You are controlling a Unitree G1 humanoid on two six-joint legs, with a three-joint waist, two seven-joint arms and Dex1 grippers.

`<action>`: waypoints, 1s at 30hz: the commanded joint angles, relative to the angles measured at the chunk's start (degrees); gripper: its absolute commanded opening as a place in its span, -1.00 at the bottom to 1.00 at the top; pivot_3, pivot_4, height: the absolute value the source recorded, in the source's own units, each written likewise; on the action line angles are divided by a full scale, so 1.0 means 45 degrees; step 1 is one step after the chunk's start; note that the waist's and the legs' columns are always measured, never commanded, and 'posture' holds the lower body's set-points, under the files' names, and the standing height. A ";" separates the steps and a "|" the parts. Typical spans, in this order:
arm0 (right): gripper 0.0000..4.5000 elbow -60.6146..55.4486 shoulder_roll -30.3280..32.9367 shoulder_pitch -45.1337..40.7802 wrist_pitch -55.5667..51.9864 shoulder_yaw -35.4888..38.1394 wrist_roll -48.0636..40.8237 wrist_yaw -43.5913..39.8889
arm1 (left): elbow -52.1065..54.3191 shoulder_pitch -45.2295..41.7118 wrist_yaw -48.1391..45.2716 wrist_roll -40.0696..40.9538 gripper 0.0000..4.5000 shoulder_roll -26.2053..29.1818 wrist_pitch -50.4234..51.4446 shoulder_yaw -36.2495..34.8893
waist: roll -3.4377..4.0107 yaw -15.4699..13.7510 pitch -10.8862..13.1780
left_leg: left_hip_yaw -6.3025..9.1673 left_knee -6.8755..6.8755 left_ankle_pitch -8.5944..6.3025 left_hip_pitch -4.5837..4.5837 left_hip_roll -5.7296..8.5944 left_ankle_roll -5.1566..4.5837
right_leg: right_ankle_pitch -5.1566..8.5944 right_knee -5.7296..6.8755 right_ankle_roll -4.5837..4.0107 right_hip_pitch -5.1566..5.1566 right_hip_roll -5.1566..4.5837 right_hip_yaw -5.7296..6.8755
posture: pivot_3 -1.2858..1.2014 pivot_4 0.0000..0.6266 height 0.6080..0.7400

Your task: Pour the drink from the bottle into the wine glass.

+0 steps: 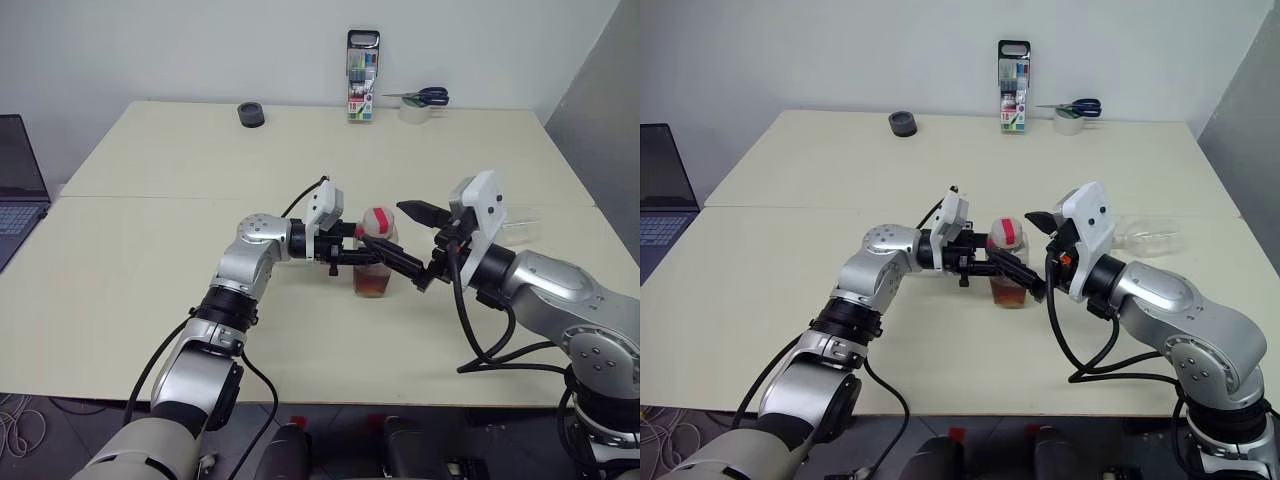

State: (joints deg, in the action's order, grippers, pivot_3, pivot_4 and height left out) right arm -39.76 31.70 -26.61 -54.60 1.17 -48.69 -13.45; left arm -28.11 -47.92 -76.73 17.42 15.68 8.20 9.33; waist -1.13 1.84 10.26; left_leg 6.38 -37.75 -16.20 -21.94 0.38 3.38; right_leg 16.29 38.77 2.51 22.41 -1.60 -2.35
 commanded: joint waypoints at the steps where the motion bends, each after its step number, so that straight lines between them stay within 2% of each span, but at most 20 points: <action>1: 1.00 0.0197 -0.0211 -0.0432 0.0485 -0.0317 0.0695 -0.0056 | 0.0084 -0.0468 0.0000 -0.0171 -0.19 -0.0129 -0.0955 -0.0059 | 0.0003 -0.0001 0.0002 | 0.0000 0.0000 0.0000 0.0000 0.0000 0.0000 | 0.0000 0.0000 0.0000 0.0001 0.0000 0.0000 | 0.03 -0.52 1.00; 10: 1.00 0.0884 -0.0776 -0.0602 0.0894 -0.0790 0.1764 -0.0362 | -0.0024 -0.0421 0.0174 -0.0316 -0.19 -0.0291 -0.1512 -0.0221 | 0.0004 0.0001 0.0002 | -0.0002 0.0000 0.0000 -0.0013 0.0000 0.0000 | 0.0000 0.0006 0.0000 0.0020 -0.0001 -0.0001 | 0.03 -0.52 1.00; 13: 0.72 0.1021 -0.0890 -0.0555 0.1034 -0.0798 0.2029 -0.0473 | 0.0005 -0.0411 0.0218 -0.0286 -0.19 -0.0303 -0.1479 -0.0220 | 0.0004 0.0002 0.0003 | -0.0005 0.0000 0.0000 -0.0020 0.0001 0.0000 | 0.0000 0.0018 0.0000 0.0037 0.0000 -0.0006 | 0.03 -0.52 1.00; 19: -0.13 0.1101 -0.1141 -0.0502 0.1454 -0.0810 0.2428 -0.0827 | 0.0120 -0.0292 0.0190 -0.0269 -0.19 -0.0261 -0.1357 -0.0154 | 0.0004 0.0003 0.0003 | -0.0006 -0.0001 0.0000 -0.0034 0.0001 0.0000 | -0.0001 0.0022 -0.0001 0.0052 0.0000 -0.0007 | 0.03 -0.52 1.00; 20: -0.14 0.1148 -0.1092 -0.0498 0.1699 -0.0879 0.2541 -0.1110 | 0.0133 -0.0281 0.0162 -0.0271 -0.19 -0.0249 -0.1338 -0.0139 | 0.0005 0.0003 0.0003 | -0.0006 -0.0002 0.0000 -0.0035 0.0001 0.0000 | -0.0001 0.0022 -0.0001 0.0052 0.0000 -0.0006 | 0.03 -0.52 1.00; 23: -0.14 0.1661 -0.0495 -0.0628 0.2910 -0.1278 0.3152 -0.2879 | 0.0092 -0.0344 0.0102 -0.0291 -0.19 -0.0248 -0.1330 -0.0120 | 0.0006 0.0005 0.0003 | -0.0006 -0.0002 0.0000 -0.0035 0.0001 0.0000 | 0.0000 0.0021 -0.0001 0.0053 0.0000 -0.0006 | 0.03 -0.52 1.00; 26: -0.14 0.3233 0.0485 -0.1203 0.4203 -0.1585 0.3535 -0.5604 | 0.0052 -0.0417 -0.0073 -0.0293 -0.20 -0.0258 -0.1305 -0.0064 | 0.0011 0.0012 0.0008 | -0.0014 -0.0008 0.0000 -0.0035 0.0005 -0.0001 | 0.0000 0.0020 0.0000 0.0052 0.0001 -0.0007 | 0.03 -0.52 1.00; 30: -0.14 0.6189 0.1800 -0.3224 0.4463 -0.2065 0.3436 -0.9434 | 0.0020 -0.0489 -0.0213 -0.0288 -0.20 -0.0277 -0.1336 -0.0050 | 0.0048 0.0033 0.0045 | -0.0025 -0.0018 0.0000 -0.0032 0.0001 -0.0002 | -0.0001 0.0022 0.0000 0.0052 0.0006 -0.0013 | 0.03 -0.52 1.00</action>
State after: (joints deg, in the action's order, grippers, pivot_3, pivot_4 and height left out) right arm -14.54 38.40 -38.43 -35.86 -8.30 -33.73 -49.76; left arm -29.17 -48.15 -76.95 15.38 14.42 2.17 9.29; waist -0.91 1.99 10.46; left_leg 6.32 -37.82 -16.20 -22.08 0.37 3.37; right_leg 16.29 38.88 2.51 22.63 -1.56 -2.37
